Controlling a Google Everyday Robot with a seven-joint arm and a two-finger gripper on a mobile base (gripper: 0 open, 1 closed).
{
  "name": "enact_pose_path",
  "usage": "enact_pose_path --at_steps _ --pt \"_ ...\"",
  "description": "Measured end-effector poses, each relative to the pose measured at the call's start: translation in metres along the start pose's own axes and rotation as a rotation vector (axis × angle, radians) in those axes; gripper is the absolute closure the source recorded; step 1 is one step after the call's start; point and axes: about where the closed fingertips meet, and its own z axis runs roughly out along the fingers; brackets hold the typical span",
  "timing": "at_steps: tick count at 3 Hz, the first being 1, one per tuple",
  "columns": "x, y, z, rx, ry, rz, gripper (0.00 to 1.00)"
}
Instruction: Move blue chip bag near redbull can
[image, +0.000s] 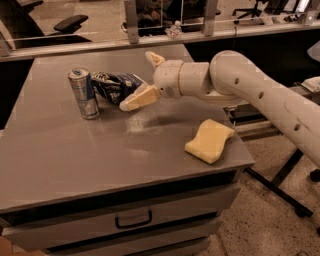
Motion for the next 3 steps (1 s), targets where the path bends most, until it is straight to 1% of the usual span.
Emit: enact_pose_path --at_steps 1,2,3 --pt "-0.0041 -0.0153 -0.0370 0.138 0.008 -0.003 0.00" --pt "-0.0010 -0.0238 -0.0445 0.174 0.012 0.000 0.00" --pt "-0.0019 -0.0214 -0.0418 0.164 0.011 -0.001 0.00"
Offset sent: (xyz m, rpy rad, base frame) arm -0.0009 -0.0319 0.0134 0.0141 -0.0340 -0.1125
